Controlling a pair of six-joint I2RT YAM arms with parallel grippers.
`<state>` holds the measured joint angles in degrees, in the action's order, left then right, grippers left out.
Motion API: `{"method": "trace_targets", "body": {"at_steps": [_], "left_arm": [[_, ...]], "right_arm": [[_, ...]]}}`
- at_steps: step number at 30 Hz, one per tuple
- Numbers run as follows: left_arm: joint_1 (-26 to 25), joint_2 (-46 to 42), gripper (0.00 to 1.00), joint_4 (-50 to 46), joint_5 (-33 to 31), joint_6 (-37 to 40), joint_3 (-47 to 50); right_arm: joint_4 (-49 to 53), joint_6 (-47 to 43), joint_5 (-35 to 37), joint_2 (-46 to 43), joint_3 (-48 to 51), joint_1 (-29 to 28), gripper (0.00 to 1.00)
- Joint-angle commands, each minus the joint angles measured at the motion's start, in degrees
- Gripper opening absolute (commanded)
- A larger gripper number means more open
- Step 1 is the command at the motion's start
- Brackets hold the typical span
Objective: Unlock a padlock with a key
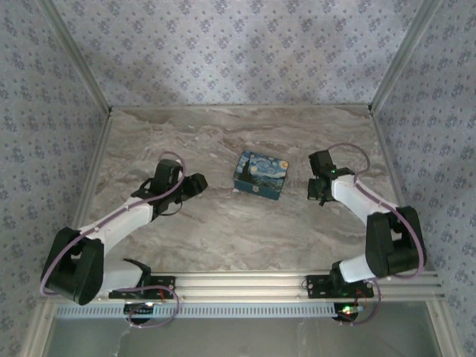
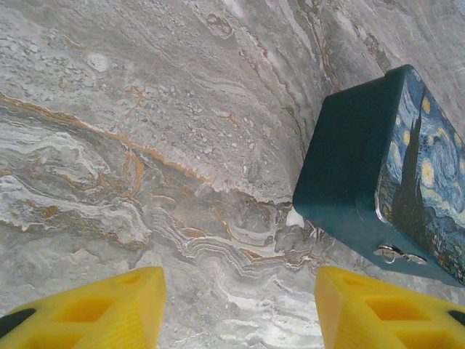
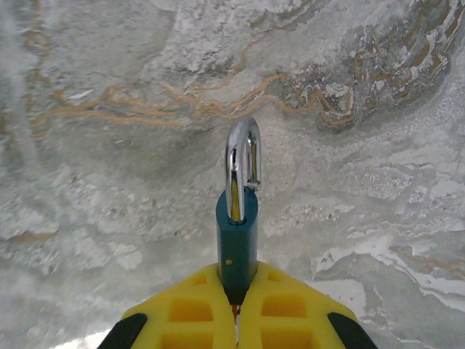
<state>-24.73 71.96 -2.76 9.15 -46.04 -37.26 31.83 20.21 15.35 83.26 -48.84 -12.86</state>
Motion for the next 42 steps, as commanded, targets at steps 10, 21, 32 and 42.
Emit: {"method": "trace_targets", "body": {"at_steps": [10, 21, 32, 42], "left_arm": [[0.9, -1.8, 0.56, -1.8, -1.3, 1.0, 0.3], [2.4, -3.1, 0.57, -3.0, -1.8, 1.5, -0.5], [7.1, -5.3, 1.00, -12.7, -6.7, 10.4, -7.2], [15.2, -3.0, 1.00, -9.3, -25.7, 29.3, -8.3]], "right_arm": [[0.0, 2.4, 1.2, 8.9, -4.9, 0.4, 0.12], [2.3, 2.2, 0.2, 5.3, -6.7, 0.0, 0.34], [1.7, 0.5, -0.1, -5.3, -6.9, 0.9, 1.00], [-24.7, -8.0, 15.4, -14.6, 5.8, 1.3, 1.00]]}}
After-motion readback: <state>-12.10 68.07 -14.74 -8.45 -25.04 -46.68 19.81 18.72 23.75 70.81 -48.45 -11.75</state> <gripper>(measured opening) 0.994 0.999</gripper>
